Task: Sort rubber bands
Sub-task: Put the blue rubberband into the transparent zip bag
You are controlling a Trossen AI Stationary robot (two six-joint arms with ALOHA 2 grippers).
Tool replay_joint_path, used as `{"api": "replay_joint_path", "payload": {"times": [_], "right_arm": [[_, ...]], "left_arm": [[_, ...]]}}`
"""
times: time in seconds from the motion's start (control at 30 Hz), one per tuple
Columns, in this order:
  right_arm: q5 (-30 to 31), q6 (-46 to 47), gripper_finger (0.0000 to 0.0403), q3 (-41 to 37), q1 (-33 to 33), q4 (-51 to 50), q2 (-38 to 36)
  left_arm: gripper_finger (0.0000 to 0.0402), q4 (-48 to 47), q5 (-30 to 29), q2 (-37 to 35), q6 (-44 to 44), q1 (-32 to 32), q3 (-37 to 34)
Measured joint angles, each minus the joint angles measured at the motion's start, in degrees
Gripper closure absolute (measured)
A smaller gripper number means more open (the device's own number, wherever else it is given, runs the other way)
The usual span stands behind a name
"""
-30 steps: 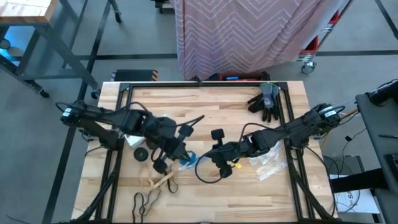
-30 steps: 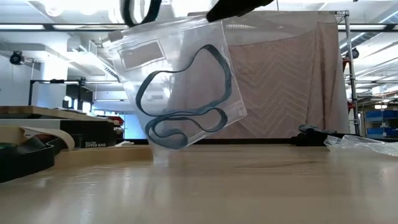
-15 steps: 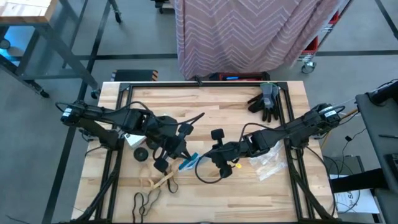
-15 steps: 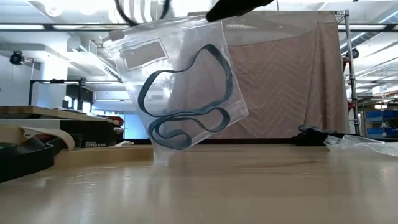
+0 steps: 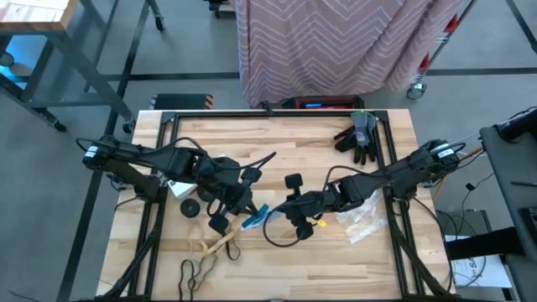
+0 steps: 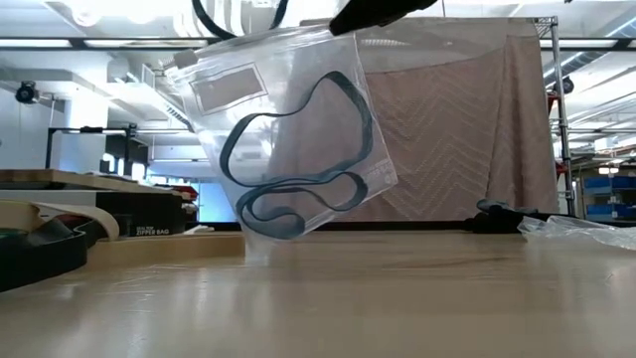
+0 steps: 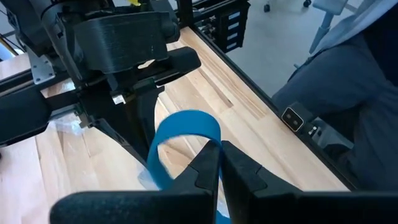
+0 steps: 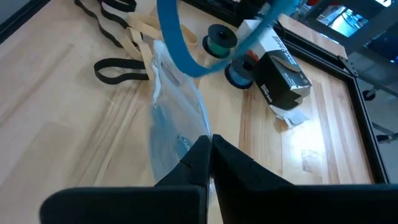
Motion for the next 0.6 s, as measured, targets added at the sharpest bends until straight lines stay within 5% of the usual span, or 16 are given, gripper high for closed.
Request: {"api": "replay_joint_path", "payload": {"times": [0.6], "right_arm": [[0.0, -0.02, 0.0403, 0.0, 0.0, -0.01, 0.0]], "left_arm": [[0.0402, 3.29, 1.61, 0.46, -2.53, -0.11, -0.7]]}}
